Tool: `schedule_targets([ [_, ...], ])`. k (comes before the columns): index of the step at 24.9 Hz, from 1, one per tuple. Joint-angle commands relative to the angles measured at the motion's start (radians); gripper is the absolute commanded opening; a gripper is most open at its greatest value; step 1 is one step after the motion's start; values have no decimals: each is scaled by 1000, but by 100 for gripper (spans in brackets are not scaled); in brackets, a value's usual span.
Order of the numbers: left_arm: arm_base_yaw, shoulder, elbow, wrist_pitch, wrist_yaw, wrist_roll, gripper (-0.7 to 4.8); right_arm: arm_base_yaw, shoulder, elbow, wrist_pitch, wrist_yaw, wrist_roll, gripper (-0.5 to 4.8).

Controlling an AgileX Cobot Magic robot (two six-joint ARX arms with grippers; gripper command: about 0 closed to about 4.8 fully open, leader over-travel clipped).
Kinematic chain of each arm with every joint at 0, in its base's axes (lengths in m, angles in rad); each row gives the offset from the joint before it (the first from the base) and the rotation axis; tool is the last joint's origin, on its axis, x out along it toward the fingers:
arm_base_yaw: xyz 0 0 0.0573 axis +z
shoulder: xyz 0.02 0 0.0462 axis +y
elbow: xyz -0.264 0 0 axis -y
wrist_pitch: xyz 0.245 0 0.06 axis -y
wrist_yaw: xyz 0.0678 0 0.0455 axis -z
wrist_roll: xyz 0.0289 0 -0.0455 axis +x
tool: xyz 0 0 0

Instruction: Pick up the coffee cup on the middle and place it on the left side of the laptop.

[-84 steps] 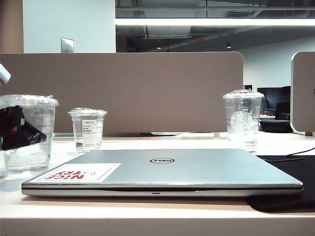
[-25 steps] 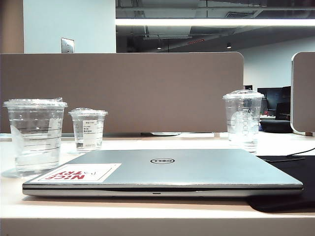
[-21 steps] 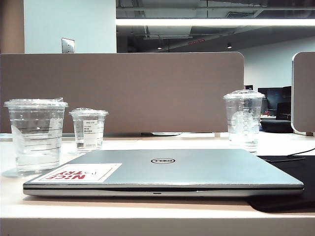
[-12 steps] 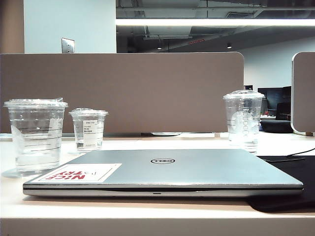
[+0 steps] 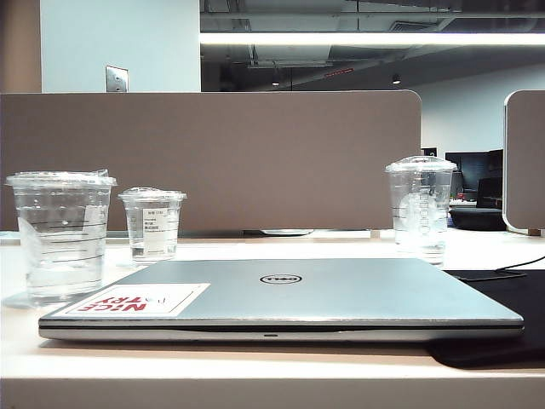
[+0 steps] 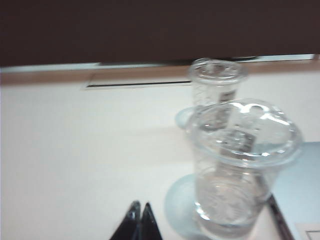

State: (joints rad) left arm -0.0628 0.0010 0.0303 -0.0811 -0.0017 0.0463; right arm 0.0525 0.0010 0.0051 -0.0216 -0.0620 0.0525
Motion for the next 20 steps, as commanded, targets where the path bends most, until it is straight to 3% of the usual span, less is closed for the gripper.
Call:
schedule_targets([
  [1,1,0,-23,66,45,8,-5,0,-2,-4,16,-1,0,-5],
  [20,2,0,-23,98,40,24,-5,-1,-2,-4,15,-1,0,-5],
])
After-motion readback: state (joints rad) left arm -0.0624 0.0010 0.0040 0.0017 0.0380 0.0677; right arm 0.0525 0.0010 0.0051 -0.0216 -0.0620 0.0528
